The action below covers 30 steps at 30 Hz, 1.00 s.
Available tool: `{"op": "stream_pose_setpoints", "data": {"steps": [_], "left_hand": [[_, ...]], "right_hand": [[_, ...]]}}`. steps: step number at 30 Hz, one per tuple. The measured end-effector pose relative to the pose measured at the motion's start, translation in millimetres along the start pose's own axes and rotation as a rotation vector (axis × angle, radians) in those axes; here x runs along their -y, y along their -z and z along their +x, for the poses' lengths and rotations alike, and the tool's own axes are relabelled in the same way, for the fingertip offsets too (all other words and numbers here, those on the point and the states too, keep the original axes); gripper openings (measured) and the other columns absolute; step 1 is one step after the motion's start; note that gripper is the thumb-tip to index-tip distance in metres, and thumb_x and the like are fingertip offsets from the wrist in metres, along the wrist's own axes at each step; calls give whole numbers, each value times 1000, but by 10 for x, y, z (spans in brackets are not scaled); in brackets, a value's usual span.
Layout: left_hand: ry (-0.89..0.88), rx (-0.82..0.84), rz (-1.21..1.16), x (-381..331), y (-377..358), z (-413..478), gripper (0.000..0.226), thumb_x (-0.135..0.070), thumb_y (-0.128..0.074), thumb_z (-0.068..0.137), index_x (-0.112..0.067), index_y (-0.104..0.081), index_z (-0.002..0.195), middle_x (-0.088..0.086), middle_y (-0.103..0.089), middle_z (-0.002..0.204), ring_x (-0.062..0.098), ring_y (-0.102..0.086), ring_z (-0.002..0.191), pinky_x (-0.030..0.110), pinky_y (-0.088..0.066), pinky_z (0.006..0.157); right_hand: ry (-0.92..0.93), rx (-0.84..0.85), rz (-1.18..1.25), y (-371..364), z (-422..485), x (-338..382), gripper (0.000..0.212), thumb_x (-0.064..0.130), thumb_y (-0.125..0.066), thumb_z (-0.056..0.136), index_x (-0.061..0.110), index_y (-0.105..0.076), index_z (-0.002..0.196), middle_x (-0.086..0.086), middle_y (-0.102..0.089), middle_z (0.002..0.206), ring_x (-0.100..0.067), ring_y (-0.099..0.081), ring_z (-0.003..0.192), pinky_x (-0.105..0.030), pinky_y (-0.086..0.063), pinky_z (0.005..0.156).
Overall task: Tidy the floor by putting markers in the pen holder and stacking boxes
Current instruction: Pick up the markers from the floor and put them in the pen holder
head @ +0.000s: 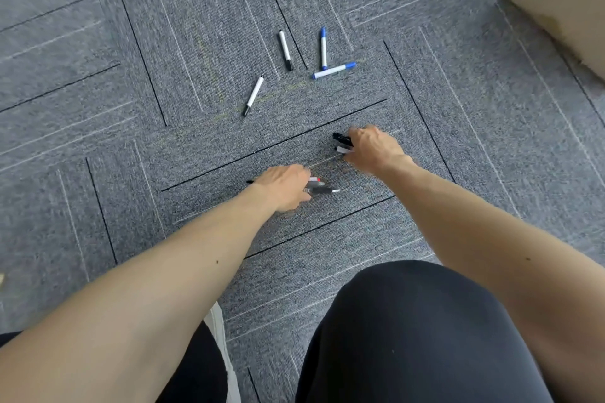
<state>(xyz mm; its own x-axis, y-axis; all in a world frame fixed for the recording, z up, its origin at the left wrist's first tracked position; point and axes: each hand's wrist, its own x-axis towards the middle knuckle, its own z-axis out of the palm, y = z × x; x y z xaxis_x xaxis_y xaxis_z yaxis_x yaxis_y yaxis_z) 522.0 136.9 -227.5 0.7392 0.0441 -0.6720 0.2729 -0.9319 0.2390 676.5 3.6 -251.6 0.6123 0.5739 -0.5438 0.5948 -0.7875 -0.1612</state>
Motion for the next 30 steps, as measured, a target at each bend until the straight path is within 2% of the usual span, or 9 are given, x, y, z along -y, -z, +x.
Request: {"op": "stream_pose_setpoints", "data": {"steps": [4, 8, 13, 16, 19, 23, 26, 28, 30], "left_hand": [[46, -3, -115, 69, 331, -45, 24, -16, -45, 103, -11, -42, 126, 2, -53, 87, 11, -49, 62, 22, -38, 49], [142, -52, -159, 151, 879, -153, 15, -10, -43, 103, -10, -43, 117, 4, -52, 85, 15, -51, 64, 27, -38, 50], [214, -67, -231, 354, 1788, -255, 20, 4, -49, 94, -12, -39, 100, 10, -56, 88, 19, -61, 69, 30, -43, 49], [257, -169, -258, 490, 2065, -156, 15, 2, -44, 94, -11, -41, 99, 10, -51, 87, 19, -51, 65, 30, -37, 49], [292, -250, -286, 573, 2006, 62, 13, 1, -43, 98, -11, -41, 103, 6, -45, 81, 14, -40, 63, 28, -29, 51], [308, -349, -425, 697, 1677, 407, 13, -13, -53, 101, -14, -40, 100, 1, -44, 80, 9, -40, 61, 22, -26, 49], [337, -378, -510, 812, 1446, 614, 24, -21, -67, 93, -11, -49, 105, 4, -52, 93, 14, -51, 73, 21, -39, 62], [379, -379, -535, 885, 1322, 731, 31, -25, -72, 88, -8, -53, 105, 8, -54, 99, 20, -55, 84, 28, -46, 75], [420, -389, -503, 954, 1238, 843, 37, -33, -75, 84, -9, -51, 100, 9, -57, 98, 23, -58, 86, 34, -53, 81]], "right_hand": [[51, 49, -14, 61, -18, -10, 26, 23, -48, 102, 5, -50, 120, -9, -58, 91, -12, -50, 57, -22, -39, 48], [101, 104, 21, 387, -21, 69, 22, 5, -42, 100, 0, -50, 119, -11, -55, 94, -15, -50, 65, -23, -42, 57], [140, -27, 121, 844, 169, 254, 28, 8, -27, 104, -5, -48, 117, -12, -51, 92, -21, -50, 74, -26, -41, 68], [141, -54, 141, 1015, 322, 349, 28, 5, -29, 101, -5, -49, 118, -16, -52, 100, -24, -49, 82, -26, -41, 75], [147, -47, 145, 1076, 550, 331, 29, 5, -35, 97, 0, -53, 119, -15, -59, 102, -22, -54, 75, -26, -42, 66], [135, -48, 148, 1004, 812, 235, 26, 10, -42, 97, 10, -56, 119, -8, -63, 93, -12, -55, 57, -19, -36, 43], [100, -86, 81, 961, 914, 178, 23, 17, -47, 99, 10, -55, 120, -11, -61, 101, -14, -58, 62, -25, -49, 51], [91, -113, 54, 883, 1023, 145, 28, 16, -51, 98, 11, -52, 126, -16, -56, 115, -22, -64, 77, -35, -59, 70], [87, -138, 60, 793, 1124, 114, 34, 13, -55, 95, 12, -48, 128, -21, -51, 124, -30, -64, 91, -44, -59, 82]]}}
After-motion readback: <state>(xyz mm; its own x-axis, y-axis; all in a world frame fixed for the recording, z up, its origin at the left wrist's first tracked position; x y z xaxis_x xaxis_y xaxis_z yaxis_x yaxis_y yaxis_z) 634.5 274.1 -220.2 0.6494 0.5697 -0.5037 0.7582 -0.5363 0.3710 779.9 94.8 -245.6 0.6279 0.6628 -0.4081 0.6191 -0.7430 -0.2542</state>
